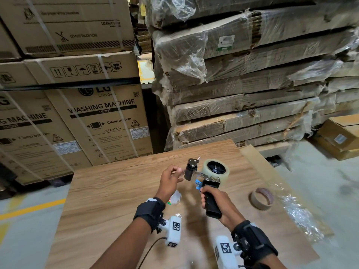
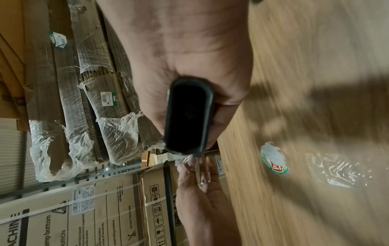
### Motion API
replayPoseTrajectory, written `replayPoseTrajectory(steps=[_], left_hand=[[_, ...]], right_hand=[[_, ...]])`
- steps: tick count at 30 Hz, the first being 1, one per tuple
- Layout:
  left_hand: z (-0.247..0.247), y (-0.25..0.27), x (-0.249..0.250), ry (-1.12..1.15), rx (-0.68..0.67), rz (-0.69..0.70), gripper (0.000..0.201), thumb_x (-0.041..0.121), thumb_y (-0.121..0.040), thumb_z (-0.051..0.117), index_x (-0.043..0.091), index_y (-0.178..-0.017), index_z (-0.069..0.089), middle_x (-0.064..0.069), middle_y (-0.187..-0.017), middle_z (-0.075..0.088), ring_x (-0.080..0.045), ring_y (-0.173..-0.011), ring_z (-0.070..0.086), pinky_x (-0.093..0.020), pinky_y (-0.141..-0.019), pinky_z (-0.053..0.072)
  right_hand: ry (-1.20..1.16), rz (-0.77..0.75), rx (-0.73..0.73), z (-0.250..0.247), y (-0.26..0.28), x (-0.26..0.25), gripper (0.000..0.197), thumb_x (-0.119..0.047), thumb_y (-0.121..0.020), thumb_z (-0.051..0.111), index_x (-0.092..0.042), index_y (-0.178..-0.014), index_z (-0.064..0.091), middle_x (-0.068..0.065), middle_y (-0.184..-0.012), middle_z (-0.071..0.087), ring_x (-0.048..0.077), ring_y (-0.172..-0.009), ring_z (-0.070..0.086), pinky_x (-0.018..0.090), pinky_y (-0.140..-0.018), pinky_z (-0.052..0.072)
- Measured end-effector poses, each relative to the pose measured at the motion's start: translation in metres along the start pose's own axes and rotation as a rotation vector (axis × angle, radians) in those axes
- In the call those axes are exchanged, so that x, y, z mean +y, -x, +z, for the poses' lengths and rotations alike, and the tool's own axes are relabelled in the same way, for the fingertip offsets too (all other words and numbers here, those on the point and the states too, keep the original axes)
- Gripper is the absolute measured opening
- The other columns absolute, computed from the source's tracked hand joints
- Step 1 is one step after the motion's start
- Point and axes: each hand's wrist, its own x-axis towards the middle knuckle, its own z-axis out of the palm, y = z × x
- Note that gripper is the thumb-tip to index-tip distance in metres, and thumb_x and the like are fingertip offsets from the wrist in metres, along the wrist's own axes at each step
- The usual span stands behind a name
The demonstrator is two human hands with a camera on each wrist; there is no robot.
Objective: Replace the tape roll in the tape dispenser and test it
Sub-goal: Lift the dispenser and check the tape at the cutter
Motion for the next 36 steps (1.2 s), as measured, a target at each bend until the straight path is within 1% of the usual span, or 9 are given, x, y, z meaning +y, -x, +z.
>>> replayPoseTrajectory(steps=[2, 6, 7, 11, 15, 20, 26, 32, 36], left_hand=[[0.004, 0.003, -0.001, -0.083, 0.058, 0.097, 0.017, 0.015, -0.104, 0.053, 0.01, -0.088, 0.055, -0.01, -0.101, 0.075, -0.02, -0.096, 0.069, -0.032, -0.081, 0.056], [0.01, 0.009, 0.012, -0.217, 0.158, 0.236, 0.02, 0.019, -0.106, 0.048, 0.01, -0.088, 0.049, -0.001, -0.091, 0.072, -0.007, -0.083, 0.065, -0.026, -0.074, 0.05], [0.01, 0.008, 0.016, -0.224, 0.164, 0.25, 0.021, 0.02, -0.106, 0.047, 0.009, -0.088, 0.049, -0.001, -0.089, 0.071, -0.008, -0.084, 0.065, -0.027, -0.074, 0.051], [0.004, 0.002, 0.024, -0.261, 0.161, 0.303, 0.035, 0.038, -0.103, 0.049, 0.009, -0.084, 0.048, -0.016, -0.082, 0.065, -0.032, -0.078, 0.059, -0.044, -0.068, 0.05], [0.001, -0.003, 0.027, -0.321, 0.136, 0.338, 0.03, 0.023, -0.104, 0.051, 0.005, -0.081, 0.046, -0.003, -0.07, 0.054, -0.008, -0.062, 0.044, -0.026, -0.058, 0.038], [-0.002, -0.006, 0.021, -0.307, 0.136, 0.319, 0.025, 0.015, -0.103, 0.052, 0.007, -0.079, 0.046, -0.007, -0.068, 0.052, -0.012, -0.063, 0.042, -0.029, -0.057, 0.036], [-0.005, -0.01, 0.022, -0.282, 0.138, 0.287, 0.029, 0.014, -0.103, 0.052, 0.02, -0.075, 0.046, 0.003, -0.07, 0.056, -0.003, -0.061, 0.046, -0.019, -0.056, 0.037], [-0.014, -0.023, 0.013, -0.107, 0.111, 0.176, 0.017, 0.012, -0.099, 0.062, 0.006, -0.082, 0.065, 0.0, -0.076, 0.07, -0.005, -0.067, 0.063, -0.021, -0.066, 0.053], [-0.022, -0.035, 0.011, -0.064, 0.105, 0.126, 0.013, 0.005, -0.098, 0.062, 0.001, -0.092, 0.073, -0.007, -0.082, 0.075, -0.003, -0.072, 0.07, -0.014, -0.067, 0.051]], right_hand=[[-0.025, 0.027, -0.033, 0.002, -0.002, -0.001, 0.01, -0.002, -0.084, 0.07, 0.004, -0.091, 0.067, 0.01, -0.068, 0.056, 0.017, -0.052, 0.051, 0.024, -0.045, 0.047], [-0.035, 0.089, -0.098, 0.006, -0.002, -0.008, 0.007, -0.005, -0.087, 0.067, 0.0, -0.082, 0.065, 0.006, -0.065, 0.056, 0.012, -0.048, 0.052, 0.021, -0.044, 0.048], [-0.04, 0.109, -0.109, 0.007, -0.001, -0.01, 0.01, -0.005, -0.088, 0.066, -0.001, -0.079, 0.066, 0.005, -0.063, 0.056, 0.011, -0.047, 0.052, 0.02, -0.043, 0.048], [-0.071, 0.17, -0.135, 0.012, 0.004, -0.017, 0.019, -0.004, -0.091, 0.061, -0.003, -0.072, 0.064, 0.002, -0.06, 0.054, 0.008, -0.041, 0.05, 0.017, -0.039, 0.047], [-0.093, 0.221, -0.137, 0.012, 0.005, -0.021, 0.018, -0.004, -0.09, 0.062, -0.002, -0.072, 0.064, 0.002, -0.059, 0.054, 0.009, -0.038, 0.051, 0.018, -0.036, 0.047], [-0.117, 0.289, -0.158, 0.011, 0.004, -0.026, 0.014, -0.003, -0.085, 0.064, 0.001, -0.072, 0.064, 0.003, -0.057, 0.055, 0.009, -0.037, 0.053, 0.017, -0.036, 0.048], [-0.126, 0.336, -0.176, 0.01, -0.004, -0.027, 0.011, -0.004, -0.082, 0.067, 0.001, -0.073, 0.064, 0.003, -0.057, 0.055, 0.009, -0.037, 0.053, 0.017, -0.036, 0.048], [-0.123, 0.333, -0.197, 0.011, -0.021, -0.027, 0.008, -0.005, -0.076, 0.067, -0.001, -0.07, 0.065, 0.002, -0.057, 0.056, 0.008, -0.039, 0.054, 0.016, -0.036, 0.047], [-0.076, 0.312, -0.195, 0.011, -0.037, -0.03, 0.014, -0.005, -0.083, 0.063, -0.003, -0.069, 0.064, 0.002, -0.059, 0.054, 0.008, -0.04, 0.053, 0.016, -0.037, 0.047]])
